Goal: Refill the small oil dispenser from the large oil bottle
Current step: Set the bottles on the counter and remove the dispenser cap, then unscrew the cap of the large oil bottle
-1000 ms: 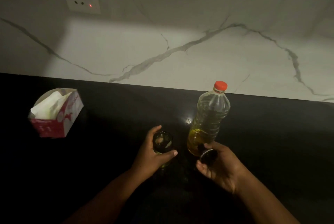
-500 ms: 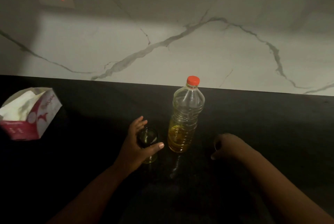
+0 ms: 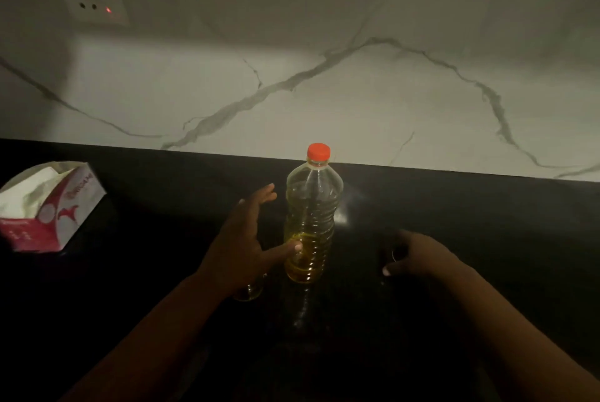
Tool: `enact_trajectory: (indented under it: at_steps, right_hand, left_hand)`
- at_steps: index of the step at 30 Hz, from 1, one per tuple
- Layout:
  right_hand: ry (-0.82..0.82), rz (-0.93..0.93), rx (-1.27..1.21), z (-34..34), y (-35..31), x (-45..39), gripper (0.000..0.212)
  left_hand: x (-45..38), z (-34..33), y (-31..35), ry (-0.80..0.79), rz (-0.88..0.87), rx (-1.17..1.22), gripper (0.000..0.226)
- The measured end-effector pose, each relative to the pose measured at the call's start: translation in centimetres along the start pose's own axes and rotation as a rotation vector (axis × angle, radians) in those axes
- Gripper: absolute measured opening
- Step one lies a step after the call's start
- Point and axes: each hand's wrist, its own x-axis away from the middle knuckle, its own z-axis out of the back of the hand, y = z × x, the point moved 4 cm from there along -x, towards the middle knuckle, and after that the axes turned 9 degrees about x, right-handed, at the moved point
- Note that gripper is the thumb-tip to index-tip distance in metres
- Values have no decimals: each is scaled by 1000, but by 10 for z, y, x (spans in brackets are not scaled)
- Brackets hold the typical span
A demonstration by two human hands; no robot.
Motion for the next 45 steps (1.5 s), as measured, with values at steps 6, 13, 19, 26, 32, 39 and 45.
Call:
enact_trajectory:
  at_steps: [6,13,19,26,32,39,45]
  right_hand:
    - [160,104,-399,49,-3,13,79]
    - [345,488,-716,121,-82,55,20]
    - [317,718,-617,130,-145,68,30]
    - [347,737,-626,129,-140,66,20]
    - [347,712,-809,136,-115,66,26]
    - [330,548,-809,84,-60,48,47]
    - [255,398,-406,0,-29,50,46]
  left_hand:
    - [-23,-18,16,-92,113,11,121]
    - [-36,-40,24,-41,124,254,90]
    - [-37,-58,15,91,130,377,90]
    - [-35,-76,15,79,110,412,84]
    - [-35,-86,13,81,103,414,74]
    - [-36,-102,8,44,128,437,71]
    - [-36,-115,12,18,122,460,63]
